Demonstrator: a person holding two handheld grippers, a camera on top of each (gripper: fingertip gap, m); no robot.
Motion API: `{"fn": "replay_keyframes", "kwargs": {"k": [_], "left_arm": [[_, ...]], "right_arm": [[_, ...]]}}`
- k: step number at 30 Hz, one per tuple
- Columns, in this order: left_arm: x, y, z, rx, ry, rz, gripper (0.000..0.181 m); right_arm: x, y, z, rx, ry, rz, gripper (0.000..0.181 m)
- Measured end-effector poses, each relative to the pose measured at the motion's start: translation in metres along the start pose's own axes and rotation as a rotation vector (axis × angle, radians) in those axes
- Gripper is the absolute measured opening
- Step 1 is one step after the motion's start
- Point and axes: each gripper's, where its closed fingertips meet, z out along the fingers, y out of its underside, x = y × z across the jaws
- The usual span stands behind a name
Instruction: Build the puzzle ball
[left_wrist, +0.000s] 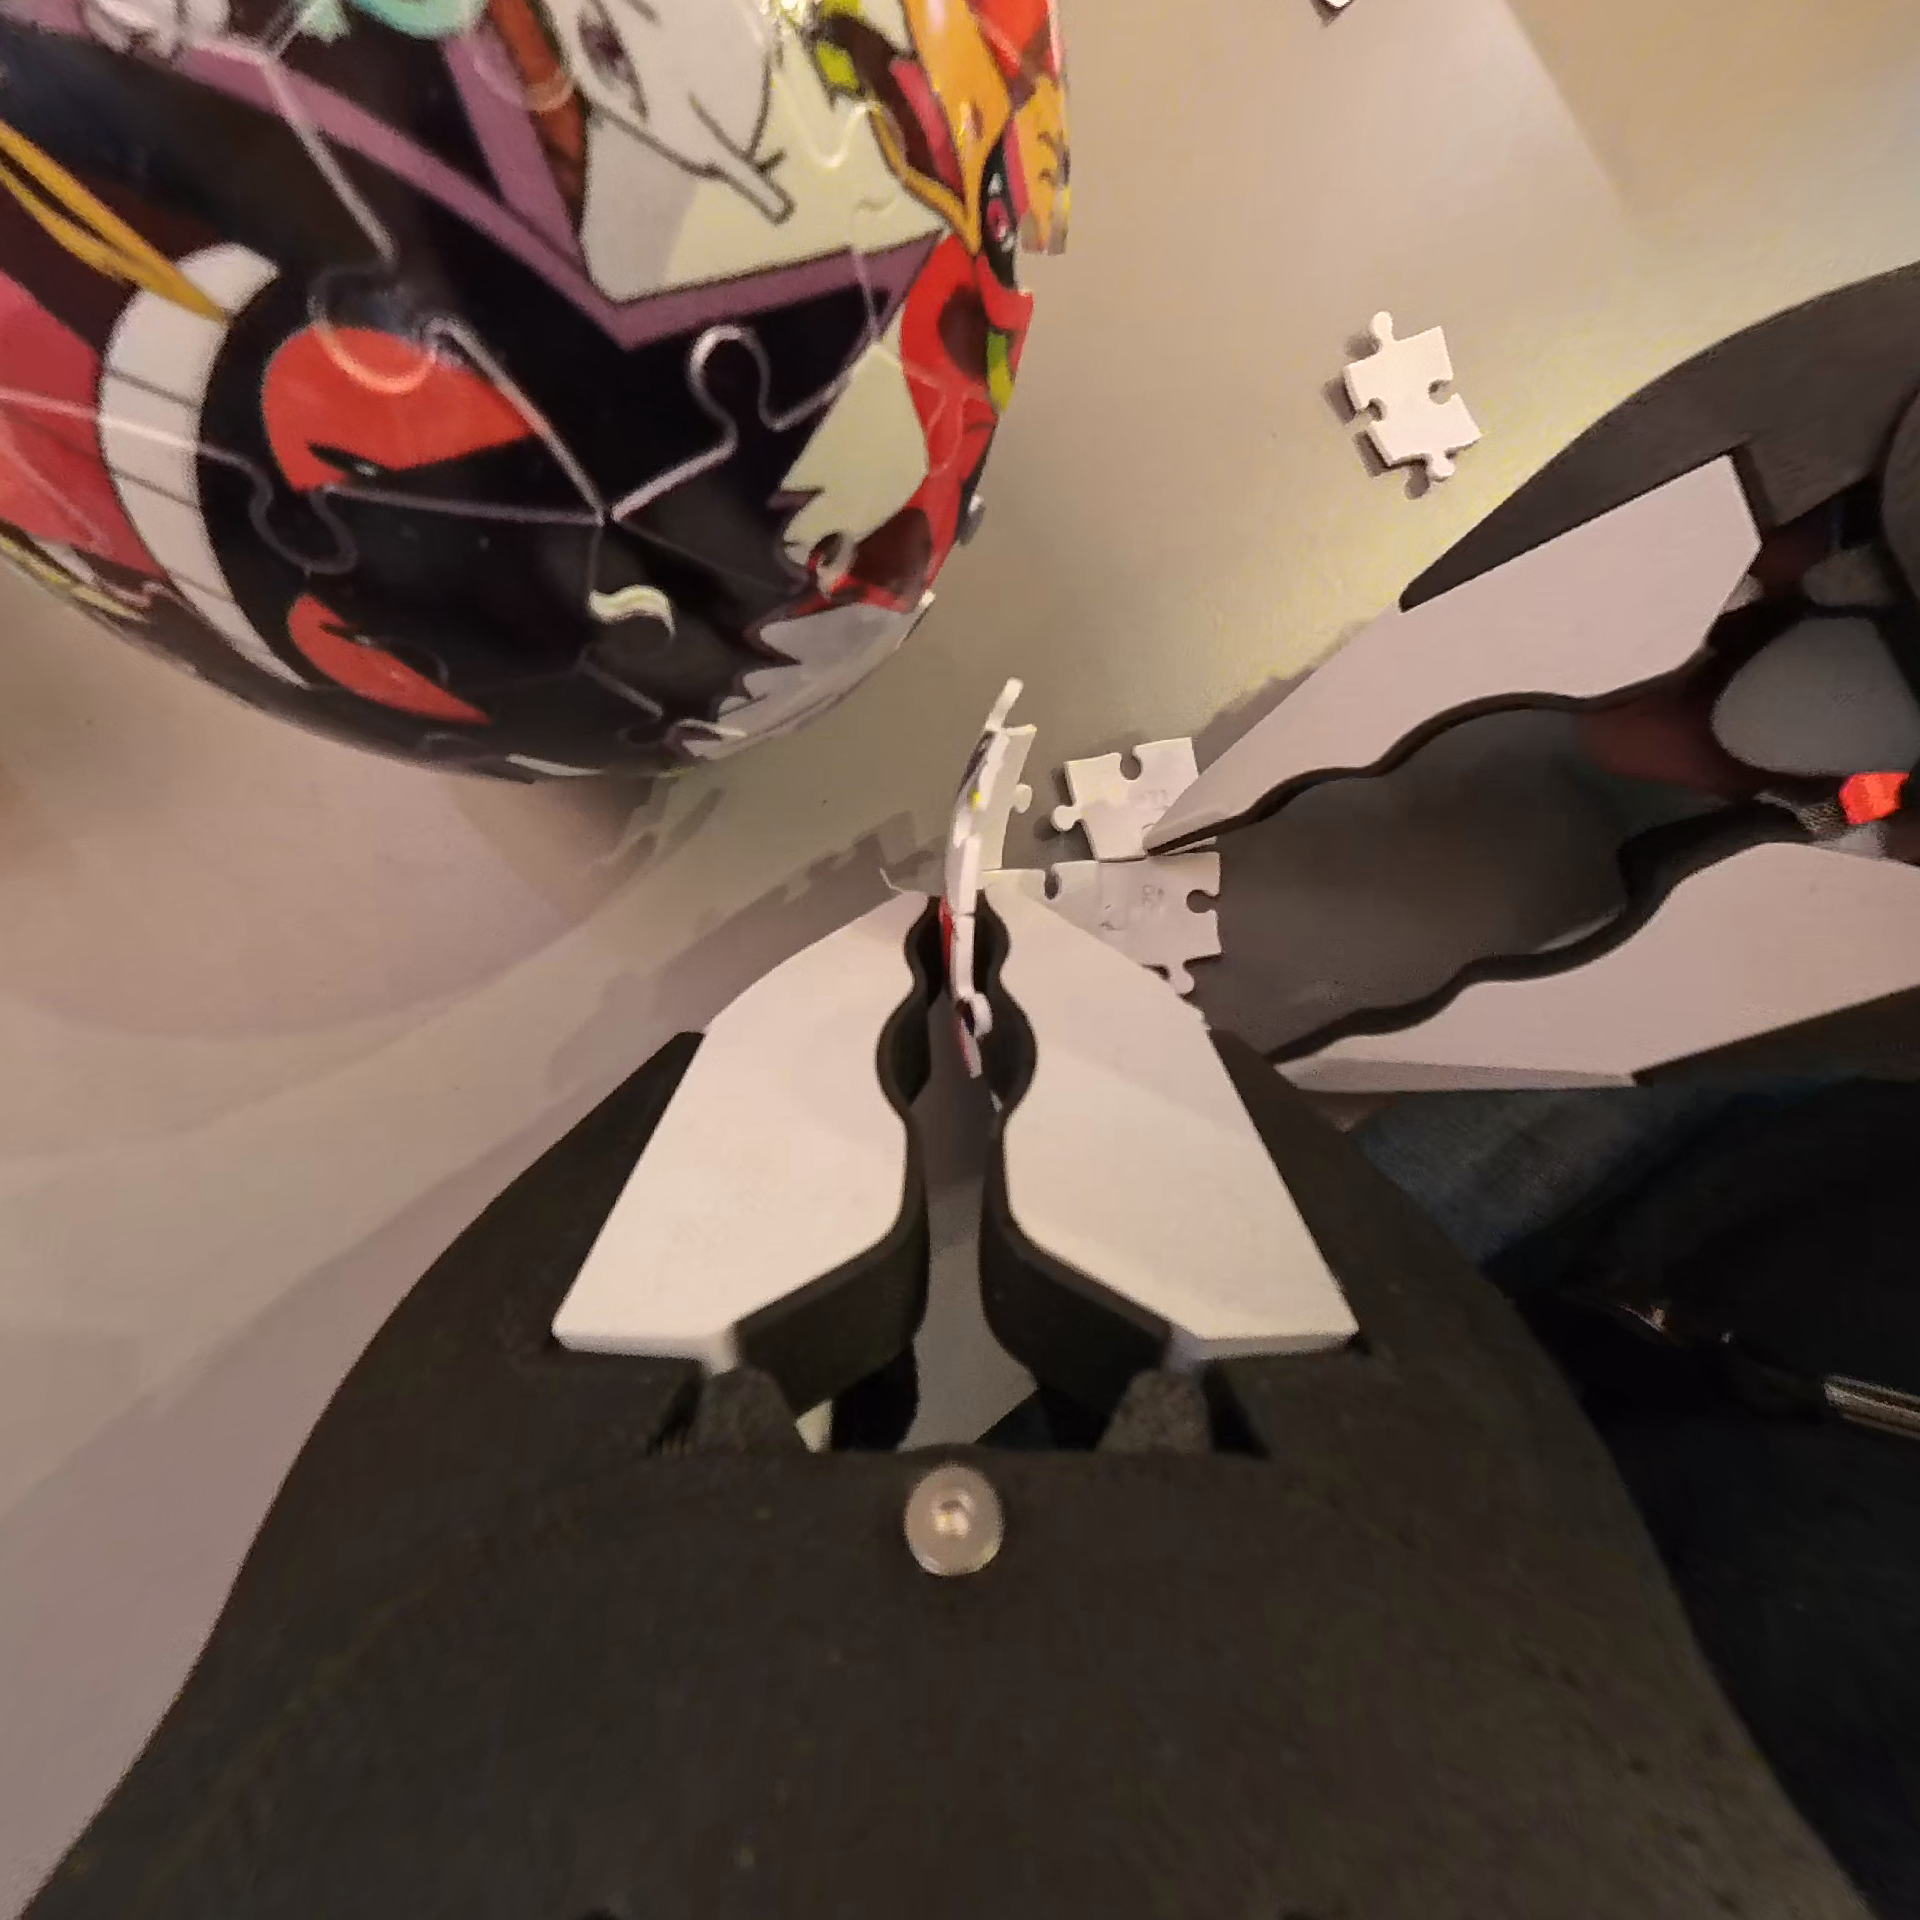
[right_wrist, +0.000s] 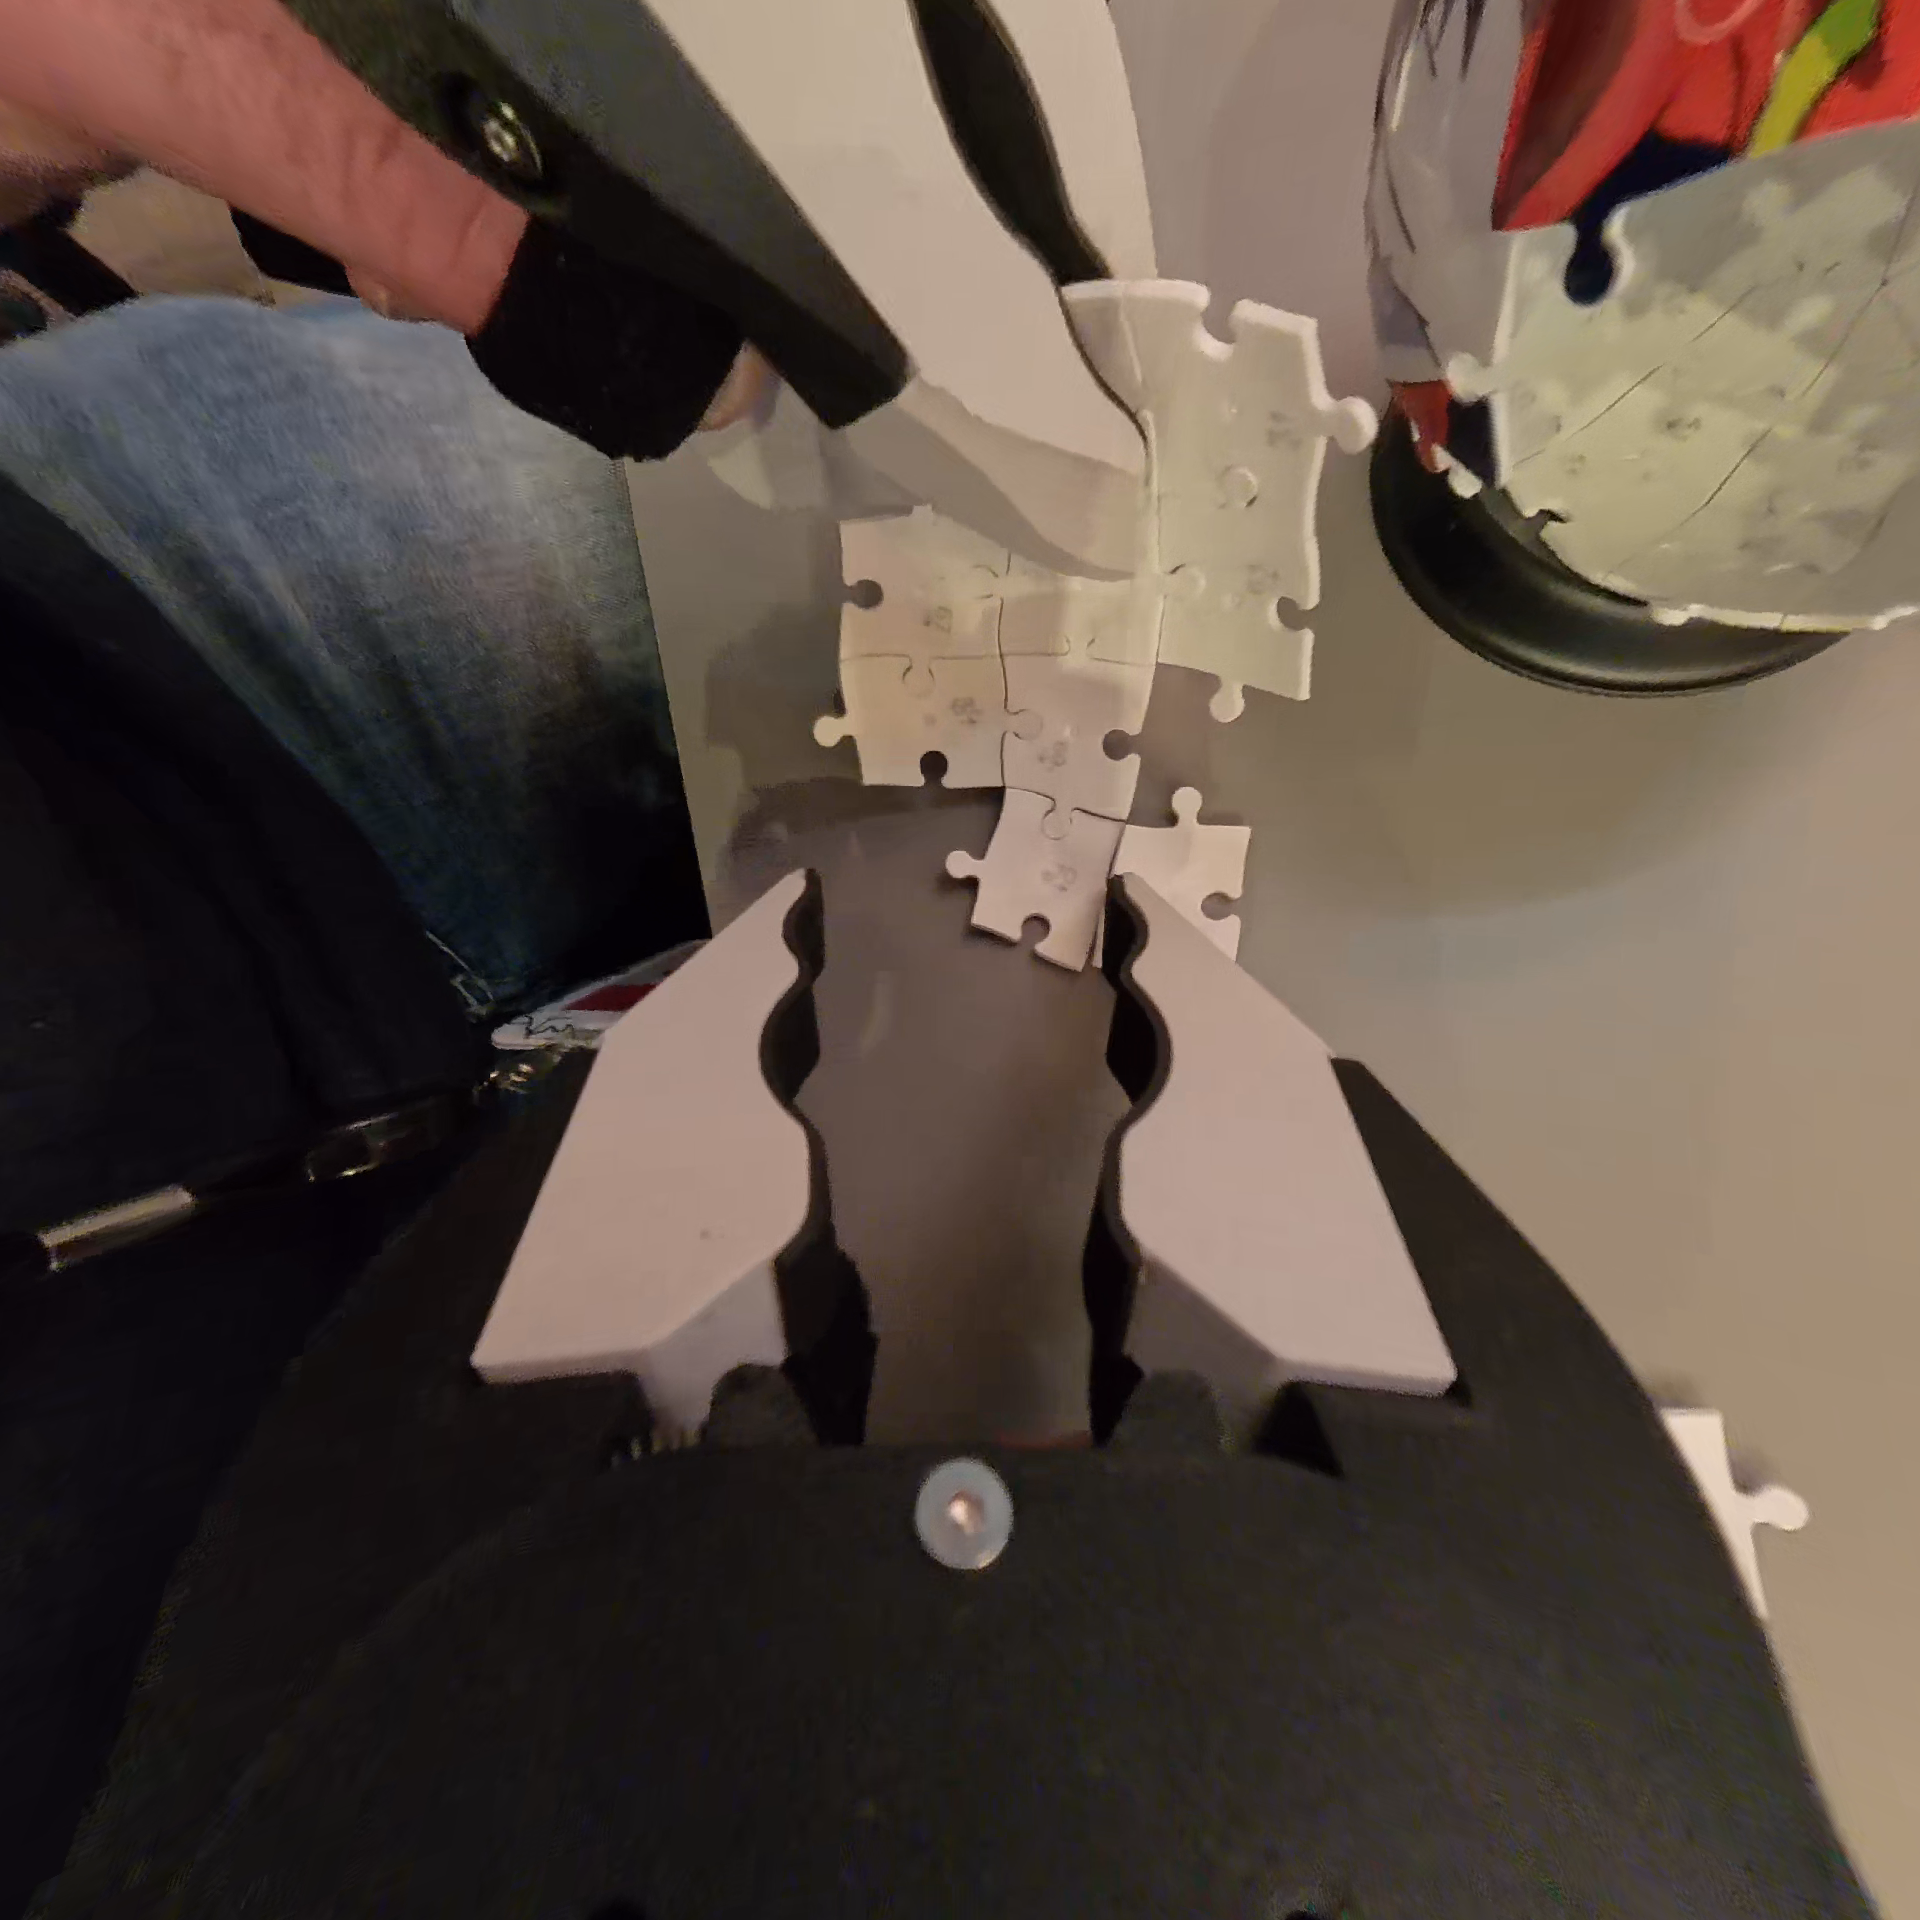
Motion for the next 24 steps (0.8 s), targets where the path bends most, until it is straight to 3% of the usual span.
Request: {"fn": "replay_keyframes", "kwargs": {"k": [5,9,18,24], "left_arm": [[0.000,0.000,0.000,0.010,-0.007,0.001,0.004],[-0.001,0.000,0.000,0.020,-0.002,-0.007,0.004],[-0.002,-0.001,0.001,0.027,0.003,-0.013,0.004],[-0.001,-0.001,0.002,0.029,0.007,-0.005,0.004]], "right_arm": [[0.000,-0.006,-0.004,0.037,-0.024,0.057,0.059],[0.004,-0.001,-0.008,0.019,-0.031,0.043,0.051],[-0.001,0.004,-0.006,-0.014,-0.035,-0.004,0.052],[0.027,-0.003,-0.016,0.030,0.038,0.020,0.052]]}}
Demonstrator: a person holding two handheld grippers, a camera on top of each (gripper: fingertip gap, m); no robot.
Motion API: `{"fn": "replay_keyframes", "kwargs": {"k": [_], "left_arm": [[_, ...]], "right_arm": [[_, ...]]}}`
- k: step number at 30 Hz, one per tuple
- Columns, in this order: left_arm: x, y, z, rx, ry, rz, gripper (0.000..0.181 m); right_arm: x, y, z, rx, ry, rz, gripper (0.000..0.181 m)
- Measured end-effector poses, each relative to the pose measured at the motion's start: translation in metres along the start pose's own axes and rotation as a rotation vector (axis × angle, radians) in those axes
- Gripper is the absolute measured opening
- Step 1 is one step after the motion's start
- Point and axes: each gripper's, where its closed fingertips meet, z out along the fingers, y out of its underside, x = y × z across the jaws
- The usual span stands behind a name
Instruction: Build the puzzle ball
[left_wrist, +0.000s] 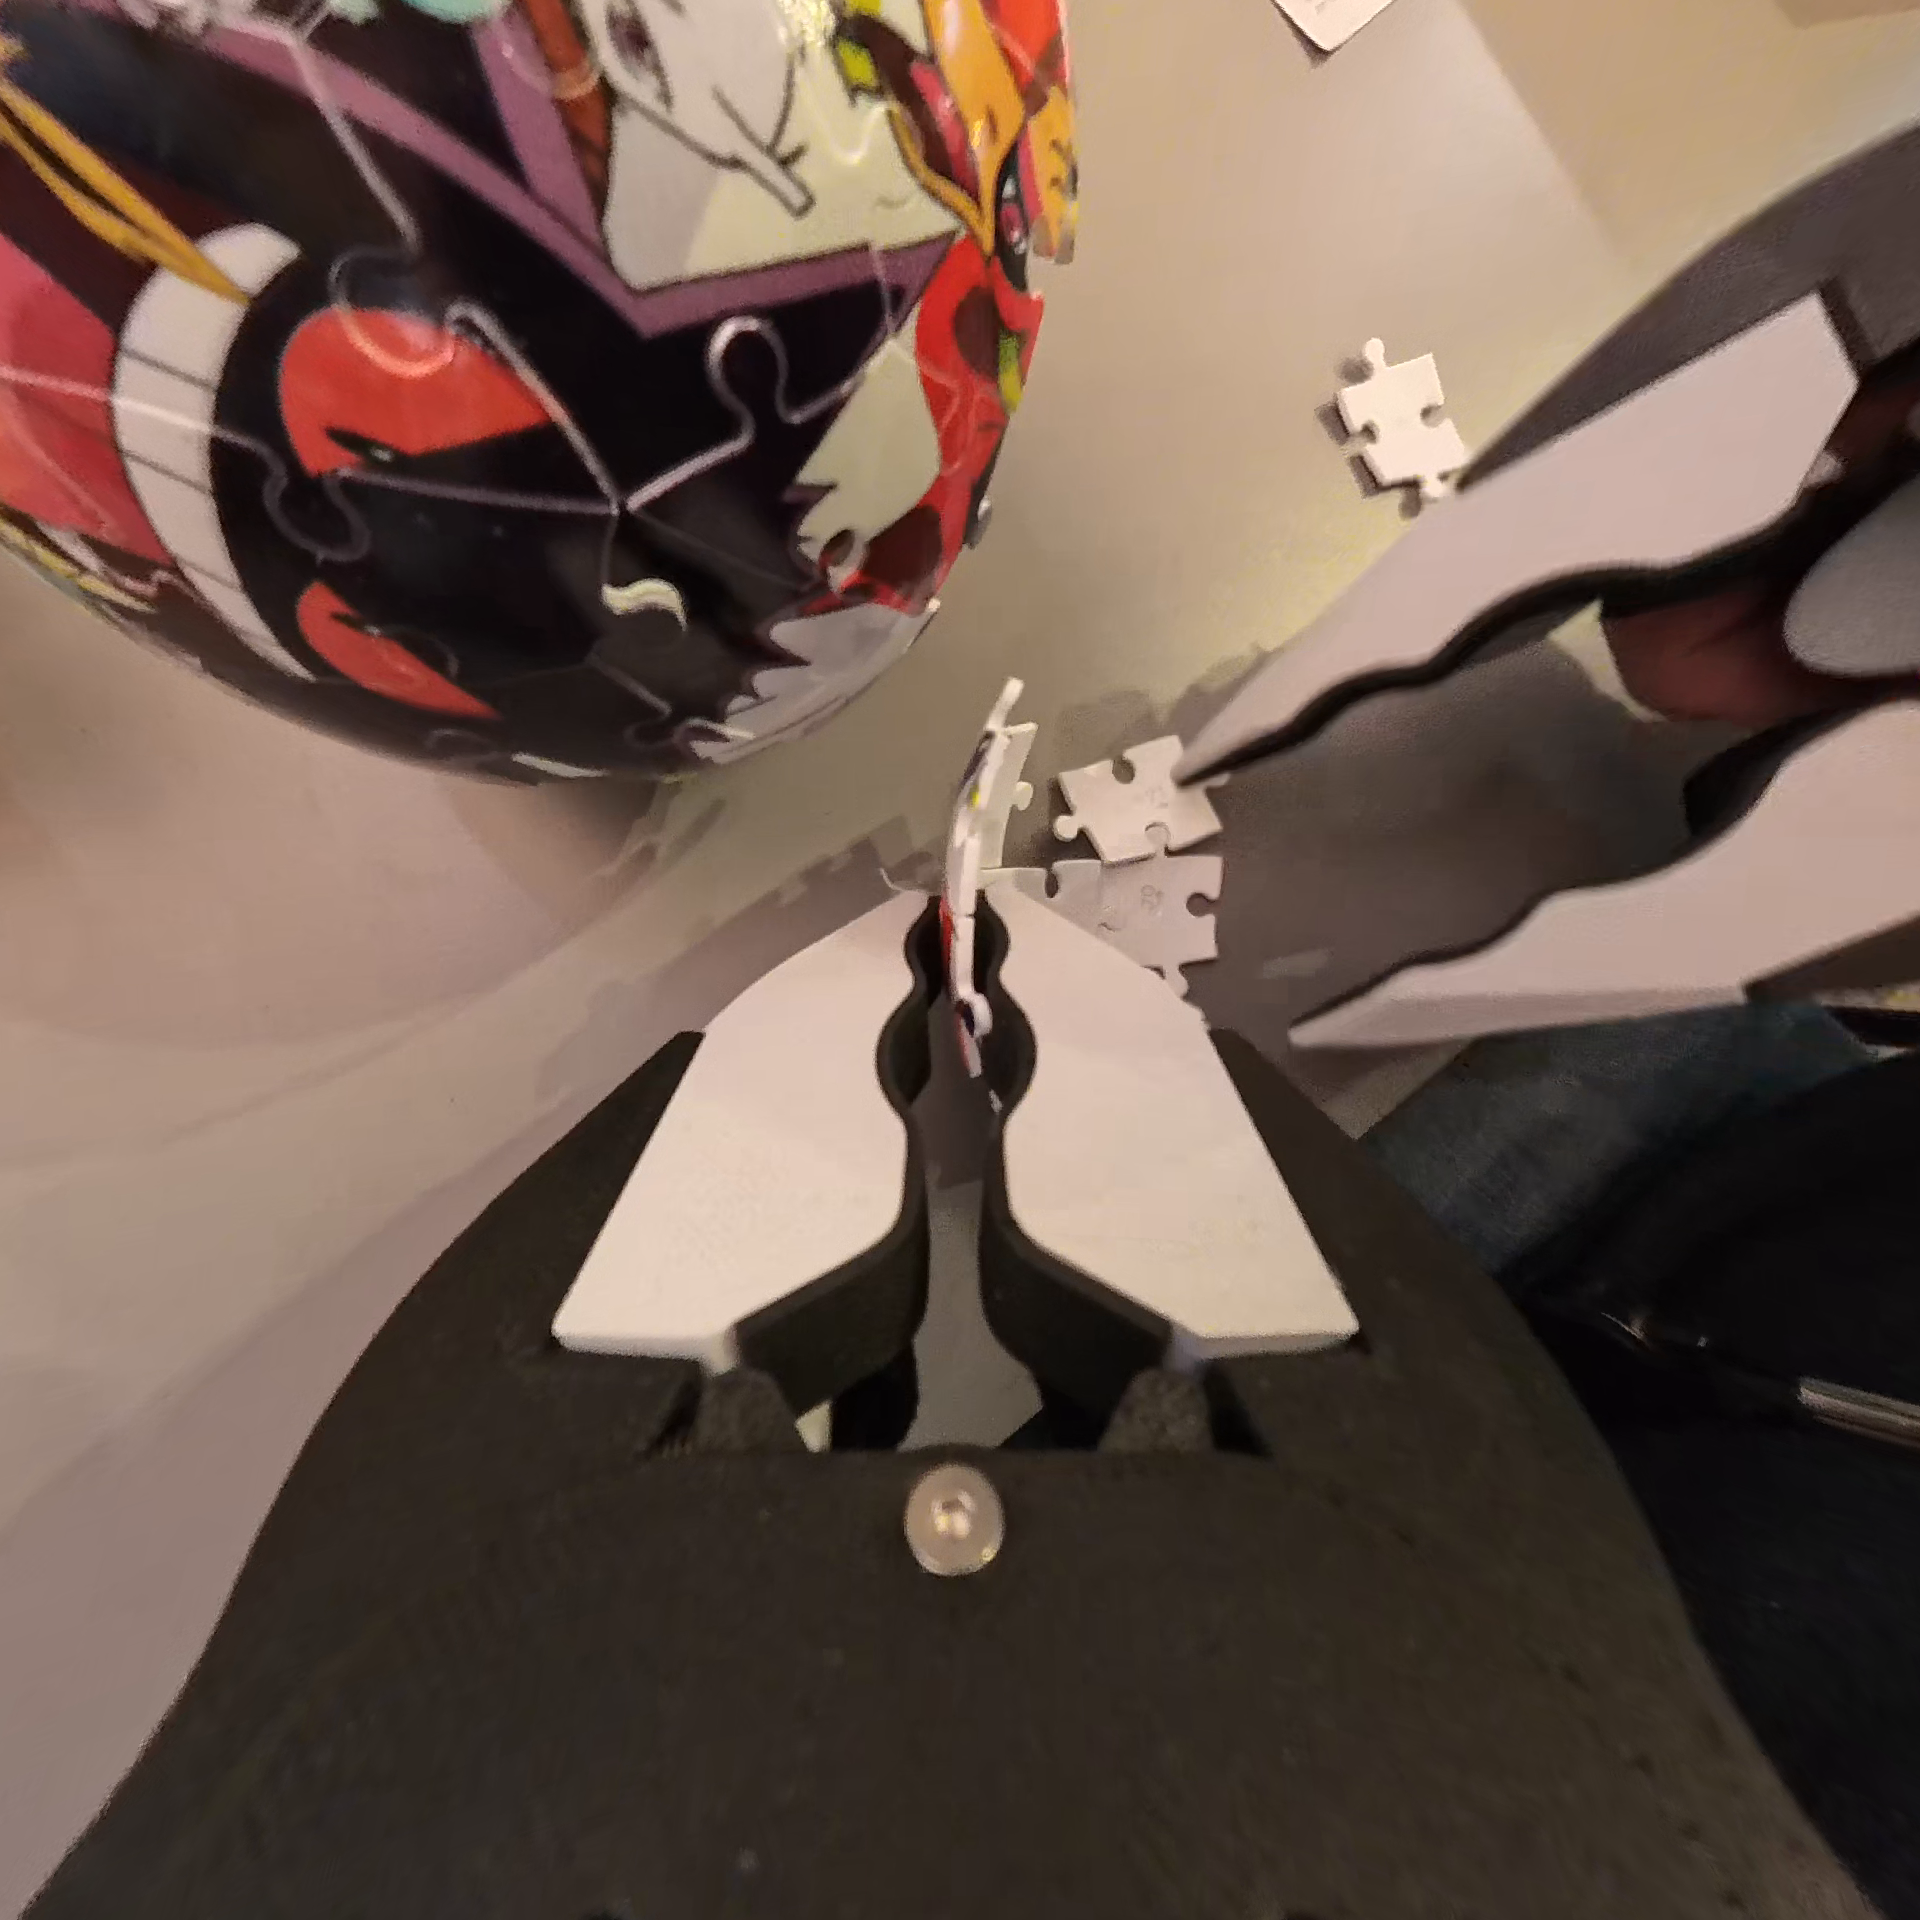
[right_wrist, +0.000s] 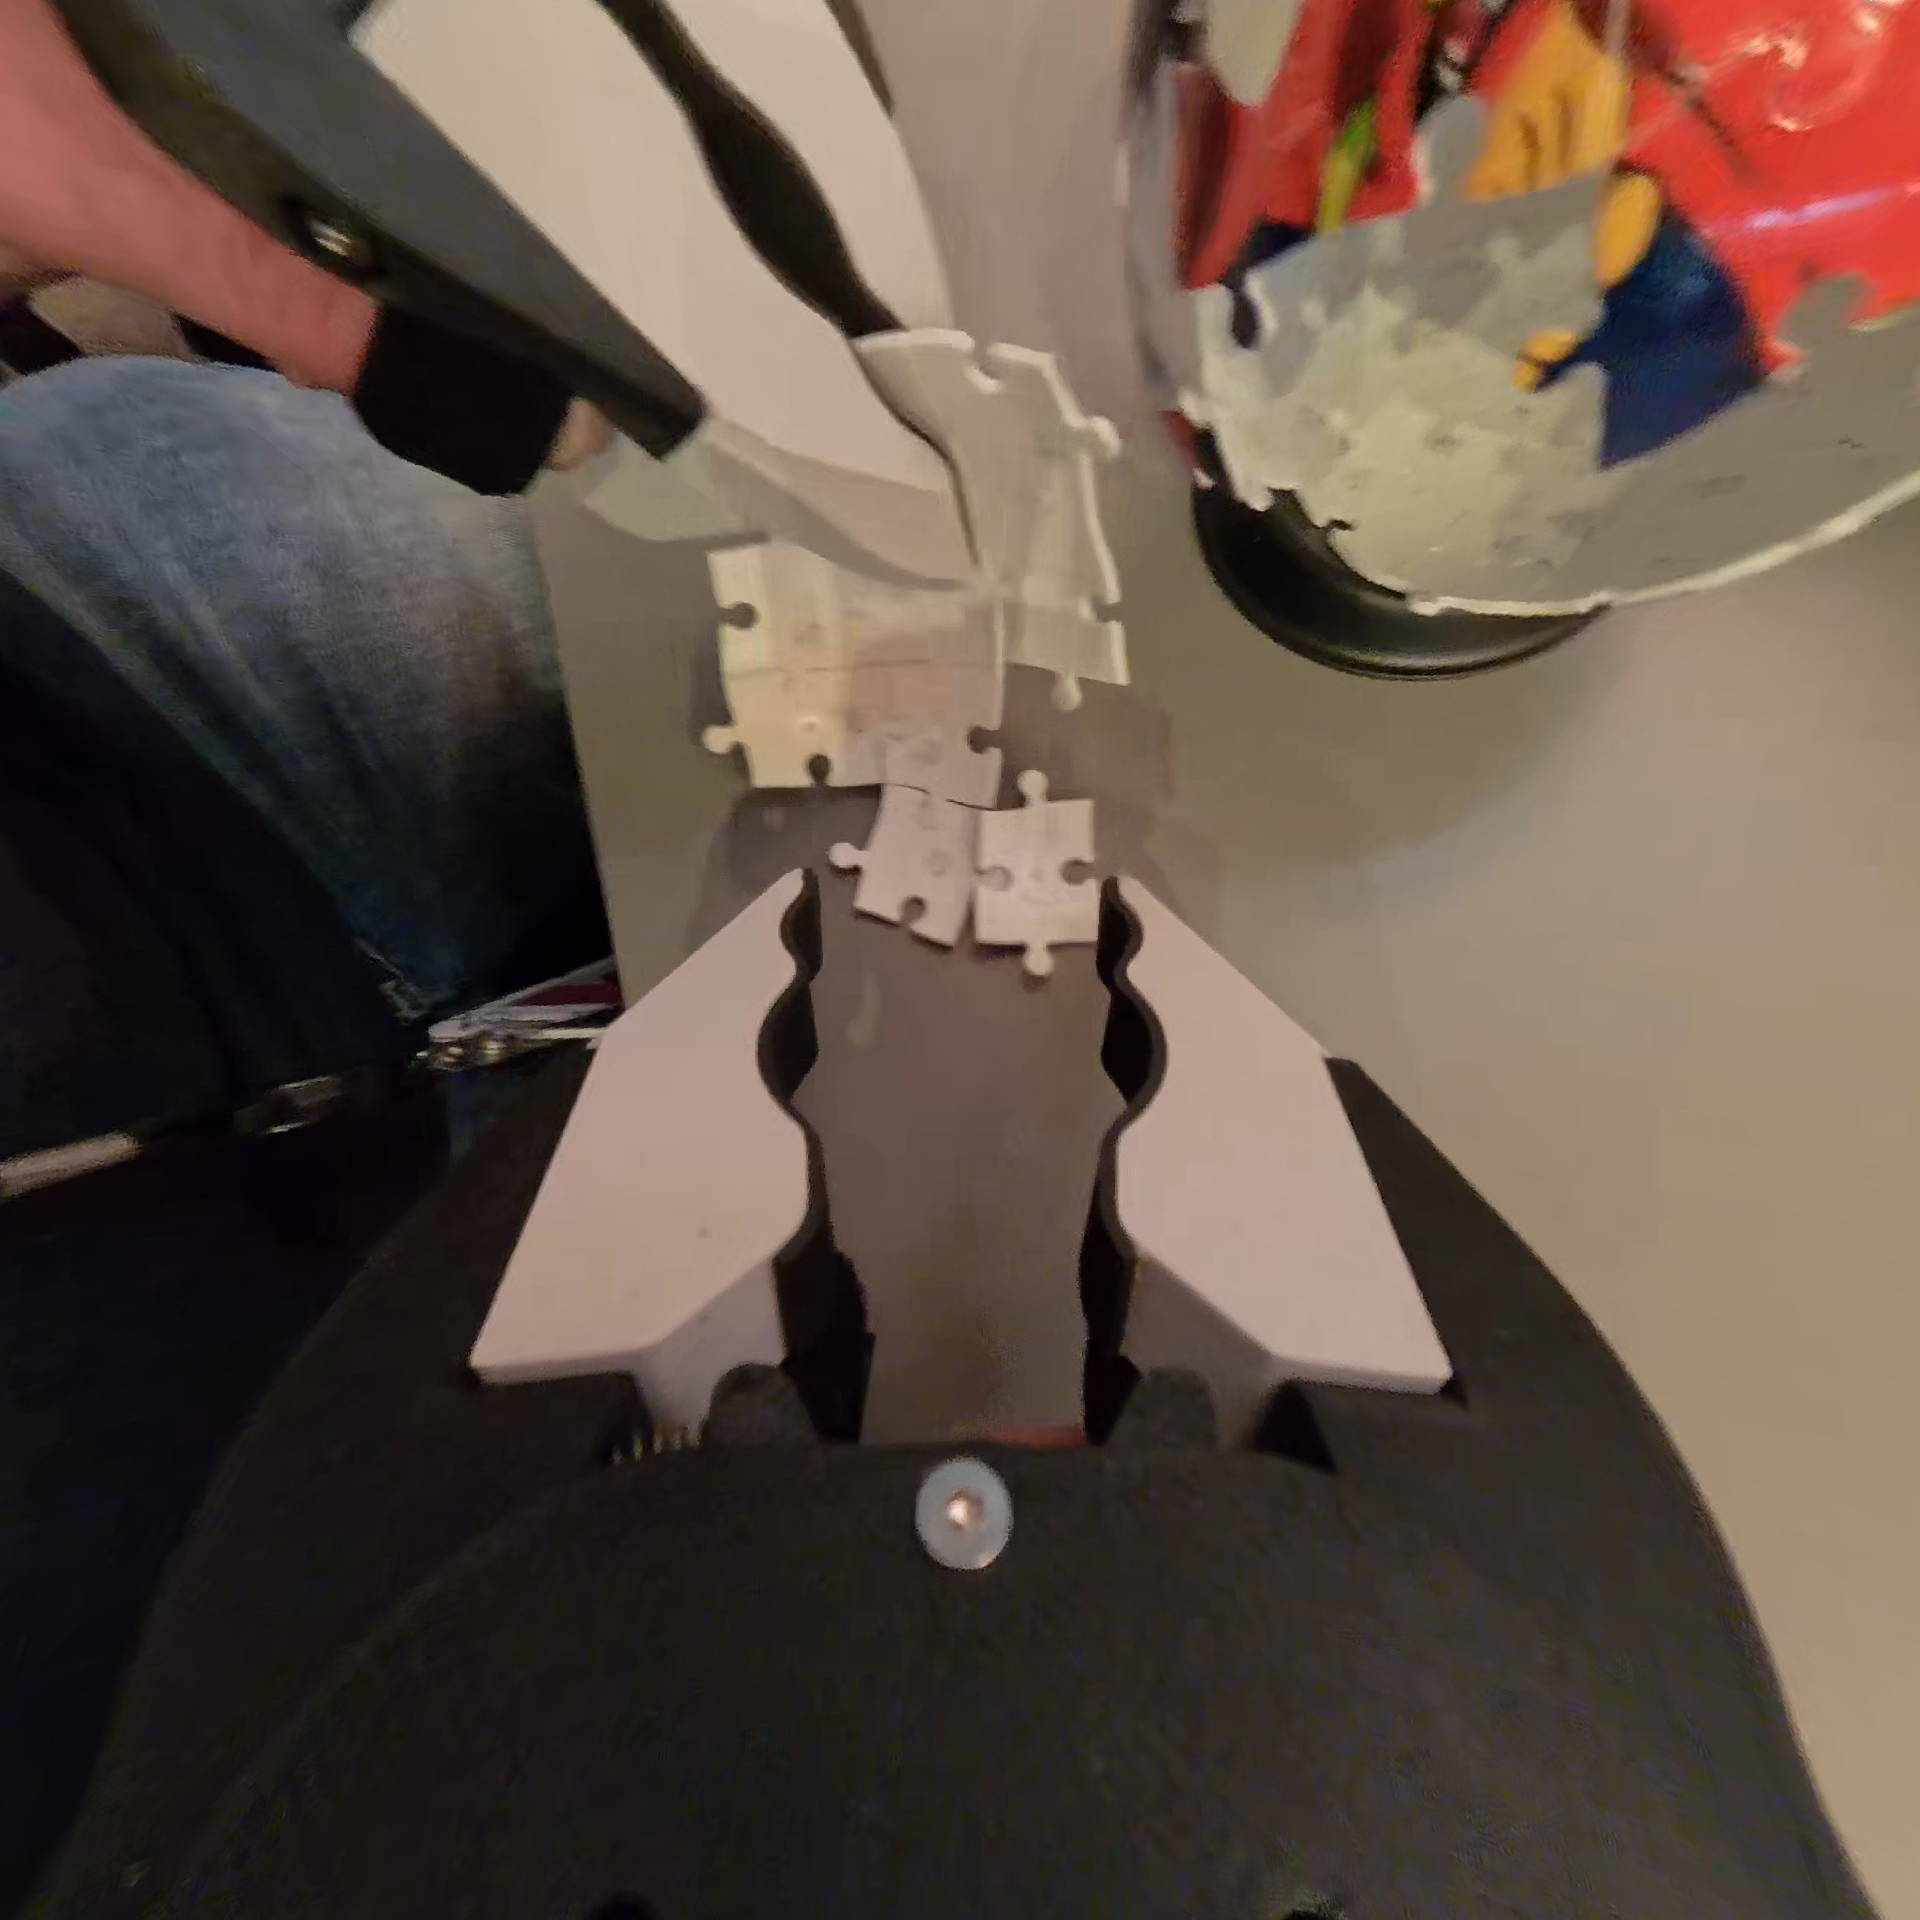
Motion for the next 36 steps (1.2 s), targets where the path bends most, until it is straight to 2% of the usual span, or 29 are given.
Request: {"fn": "replay_keyframes", "kwargs": {"k": [4,7,17,24,29,36], "left_arm": [[0.000,0.000,-0.001,-0.001,0.000,0.006,0.004],[-0.001,0.000,-0.001,0.000,-0.003,0.007,0.004],[-0.002,0.001,-0.002,-0.001,0.006,0.010,0.004],[-0.004,0.001,-0.001,-0.012,0.015,0.011,0.004],[-0.006,-0.001,-0.003,-0.031,0.029,0.035,0.004],[-0.005,-0.004,-0.003,-0.074,0.069,0.098,0.004]], "right_arm": [[0.009,0.005,0.005,-0.019,0.005,-0.010,0.043],[0.014,0.007,0.009,-0.027,0.022,-0.040,0.023],[0.015,0.005,0.004,-0.004,0.010,-0.142,0.023],[0.014,0.003,-0.010,-0.026,-0.037,-0.295,0.023],[0.003,0.013,-0.019,-0.109,-0.161,-0.608,0.023],[0.002,0.028,-0.012,-0.262,-0.259,-1.080,0.023]]}}
